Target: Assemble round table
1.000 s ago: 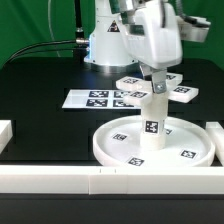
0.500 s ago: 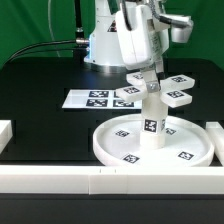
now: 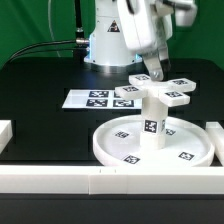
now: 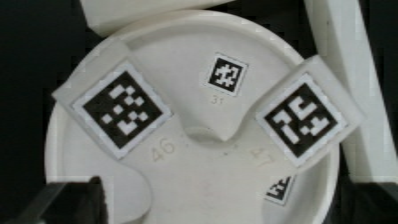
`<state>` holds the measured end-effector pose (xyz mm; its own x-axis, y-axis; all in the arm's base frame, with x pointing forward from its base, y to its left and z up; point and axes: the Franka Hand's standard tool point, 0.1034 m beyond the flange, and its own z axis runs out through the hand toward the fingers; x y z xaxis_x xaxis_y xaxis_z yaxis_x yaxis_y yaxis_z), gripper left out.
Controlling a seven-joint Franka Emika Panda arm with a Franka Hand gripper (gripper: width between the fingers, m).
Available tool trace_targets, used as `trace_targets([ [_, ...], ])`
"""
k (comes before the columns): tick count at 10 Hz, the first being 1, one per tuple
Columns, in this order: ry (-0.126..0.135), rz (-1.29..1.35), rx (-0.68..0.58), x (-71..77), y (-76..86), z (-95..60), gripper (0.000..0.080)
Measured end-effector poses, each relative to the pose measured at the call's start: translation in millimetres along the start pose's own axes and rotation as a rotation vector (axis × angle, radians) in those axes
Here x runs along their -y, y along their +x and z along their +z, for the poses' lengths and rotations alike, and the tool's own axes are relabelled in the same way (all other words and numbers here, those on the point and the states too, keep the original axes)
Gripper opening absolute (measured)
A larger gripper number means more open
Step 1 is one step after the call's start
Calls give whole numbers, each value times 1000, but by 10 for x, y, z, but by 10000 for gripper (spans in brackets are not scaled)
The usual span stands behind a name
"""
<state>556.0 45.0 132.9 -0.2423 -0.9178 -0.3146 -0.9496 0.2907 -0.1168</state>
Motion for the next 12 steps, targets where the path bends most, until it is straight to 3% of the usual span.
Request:
trace_targets([
  [3,3,-7,15,-32,2,4,649],
  [5,-33,-247,23,-23,-54,-14,649],
  [7,-40,-577,16,30,-73,7,649],
  [12,-45,-946,26,24,-76,20,649],
])
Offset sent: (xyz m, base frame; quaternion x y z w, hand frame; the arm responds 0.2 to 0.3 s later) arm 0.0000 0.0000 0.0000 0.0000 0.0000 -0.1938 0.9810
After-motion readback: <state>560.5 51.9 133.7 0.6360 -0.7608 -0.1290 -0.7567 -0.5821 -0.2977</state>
